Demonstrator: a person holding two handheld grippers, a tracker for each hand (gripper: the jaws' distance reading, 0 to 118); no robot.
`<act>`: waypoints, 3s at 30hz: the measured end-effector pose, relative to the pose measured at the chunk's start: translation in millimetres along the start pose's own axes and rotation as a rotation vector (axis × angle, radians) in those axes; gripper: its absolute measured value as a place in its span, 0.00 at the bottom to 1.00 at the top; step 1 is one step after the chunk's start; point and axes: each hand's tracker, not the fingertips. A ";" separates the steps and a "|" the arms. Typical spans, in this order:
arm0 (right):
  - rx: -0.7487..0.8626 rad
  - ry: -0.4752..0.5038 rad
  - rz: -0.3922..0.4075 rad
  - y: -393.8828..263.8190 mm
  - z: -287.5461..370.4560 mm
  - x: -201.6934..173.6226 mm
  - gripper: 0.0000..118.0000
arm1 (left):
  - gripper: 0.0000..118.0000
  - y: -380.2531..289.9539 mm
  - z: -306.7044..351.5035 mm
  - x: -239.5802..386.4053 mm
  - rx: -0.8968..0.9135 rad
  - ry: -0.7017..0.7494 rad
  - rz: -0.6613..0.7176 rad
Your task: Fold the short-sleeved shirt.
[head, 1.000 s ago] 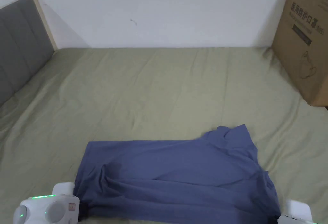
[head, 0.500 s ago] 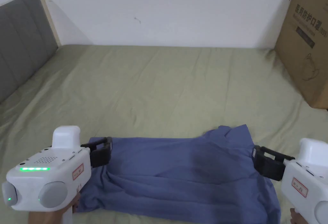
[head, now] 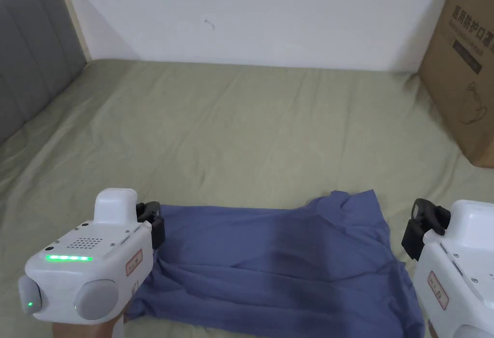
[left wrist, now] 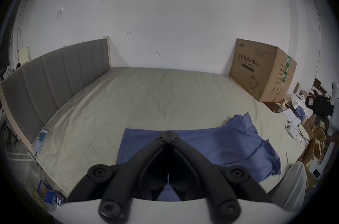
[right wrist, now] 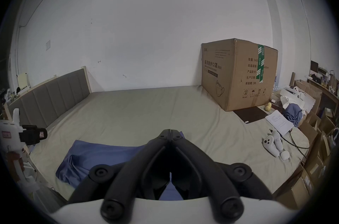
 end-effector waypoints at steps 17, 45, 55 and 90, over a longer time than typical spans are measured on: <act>-0.129 -0.011 -0.006 -15.5 -71.0 3.4 0.00 | 0.34 32.0 -192.3 -103.1 -0.426 0.049 0.113; -0.408 -0.036 -0.076 -47.2 -165.2 41.2 0.82 | 0.03 21.8 -215.8 -101.8 -0.391 0.023 0.108; -0.656 -0.070 0.013 -80.2 -299.5 58.2 0.92 | 0.03 31.2 -172.5 -93.8 -0.343 -0.003 0.142; -0.408 0.089 -0.163 -88.5 -42.6 89.9 0.01 | 0.03 -44.8 -55.3 -122.0 -0.391 0.040 0.229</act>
